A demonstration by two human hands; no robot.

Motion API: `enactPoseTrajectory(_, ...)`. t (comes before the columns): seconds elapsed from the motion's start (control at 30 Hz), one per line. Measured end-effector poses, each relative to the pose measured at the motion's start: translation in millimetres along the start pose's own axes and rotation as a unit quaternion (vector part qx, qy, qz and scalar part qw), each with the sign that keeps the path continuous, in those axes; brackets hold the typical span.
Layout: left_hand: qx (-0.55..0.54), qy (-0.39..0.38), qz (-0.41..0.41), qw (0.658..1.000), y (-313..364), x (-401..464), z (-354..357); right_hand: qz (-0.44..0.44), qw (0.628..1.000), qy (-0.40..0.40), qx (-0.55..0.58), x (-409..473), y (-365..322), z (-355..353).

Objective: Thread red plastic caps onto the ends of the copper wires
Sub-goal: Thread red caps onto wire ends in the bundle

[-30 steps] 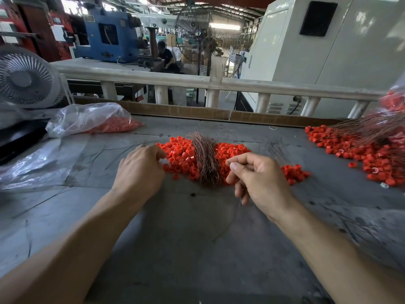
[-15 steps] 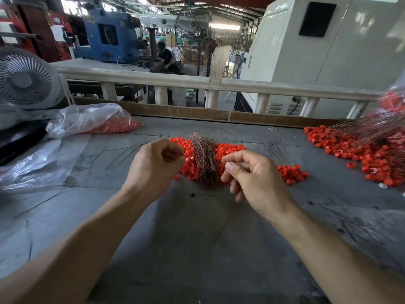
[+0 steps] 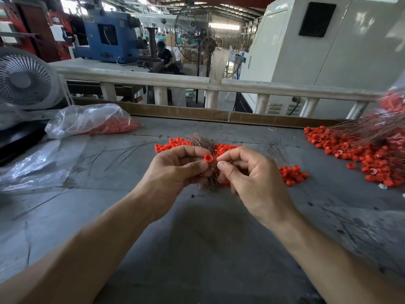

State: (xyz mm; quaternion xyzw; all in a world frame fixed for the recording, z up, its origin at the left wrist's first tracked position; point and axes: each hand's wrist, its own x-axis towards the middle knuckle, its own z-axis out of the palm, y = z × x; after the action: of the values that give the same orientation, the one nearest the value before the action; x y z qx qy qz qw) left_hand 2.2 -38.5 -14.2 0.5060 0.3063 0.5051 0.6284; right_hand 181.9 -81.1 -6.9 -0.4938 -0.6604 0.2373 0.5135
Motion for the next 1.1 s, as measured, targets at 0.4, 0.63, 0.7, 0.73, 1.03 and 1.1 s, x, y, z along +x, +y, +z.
enactPoseTrajectory(0.4,0.077,-0.024,0.030,0.996,0.3,-4.0,2.7,-0.025,0.999,-0.003,-0.030,0.6,0.4,0.7)
enactPoseTrajectory(0.63,0.100,-0.032,0.057,0.993,0.2,-5.0,3.8,-0.031,0.999,-0.005,-0.033,-0.3,0.3,0.8)
enactPoseTrajectory(0.7,0.100,-0.025,0.065,0.993,-0.8,-5.0,4.7,-0.032,0.999,-0.002,-0.033,-0.5,0.1,1.0)
enactPoseTrajectory(0.73,0.102,-0.020,0.068,0.992,-1.5,-4.7,5.2,-0.032,0.999,-0.001,-0.032,-0.5,-0.2,0.9)
enactPoseTrajectory(1.03,0.119,-0.034,0.065,0.990,-2.2,-3.6,5.3,-0.033,0.999,0.002,-0.039,-0.8,-2.4,0.3)
enactPoseTrajectory(1.1,0.118,-0.025,0.068,0.990,-1.7,-4.0,5.5,-0.034,0.999,0.002,-0.032,-0.7,-3.3,0.9)
